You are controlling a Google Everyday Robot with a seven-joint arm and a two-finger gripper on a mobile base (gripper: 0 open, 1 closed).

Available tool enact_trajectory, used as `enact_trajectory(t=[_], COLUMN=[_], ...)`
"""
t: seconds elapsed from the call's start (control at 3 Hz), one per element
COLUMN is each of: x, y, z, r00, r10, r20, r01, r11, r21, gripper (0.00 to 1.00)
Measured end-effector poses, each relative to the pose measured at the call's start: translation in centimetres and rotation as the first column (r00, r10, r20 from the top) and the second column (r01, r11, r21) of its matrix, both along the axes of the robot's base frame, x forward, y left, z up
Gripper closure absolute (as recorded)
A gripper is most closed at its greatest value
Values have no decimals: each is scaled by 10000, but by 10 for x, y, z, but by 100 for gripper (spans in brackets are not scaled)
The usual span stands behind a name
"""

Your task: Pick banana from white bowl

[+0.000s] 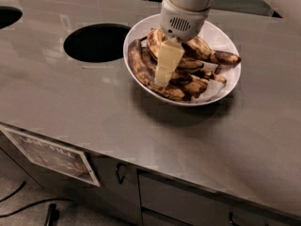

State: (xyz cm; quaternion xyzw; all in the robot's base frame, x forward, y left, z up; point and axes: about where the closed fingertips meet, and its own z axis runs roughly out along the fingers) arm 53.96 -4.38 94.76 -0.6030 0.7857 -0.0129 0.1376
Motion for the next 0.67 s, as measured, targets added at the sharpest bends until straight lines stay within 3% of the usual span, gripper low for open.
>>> enact_trajectory(t=[0.67], x=[-5], y=[1], z=[15], r00=[9997], r10=[-85], r20=[209], r01=[88], r11=[9999], r21=[-131], gripper=[31])
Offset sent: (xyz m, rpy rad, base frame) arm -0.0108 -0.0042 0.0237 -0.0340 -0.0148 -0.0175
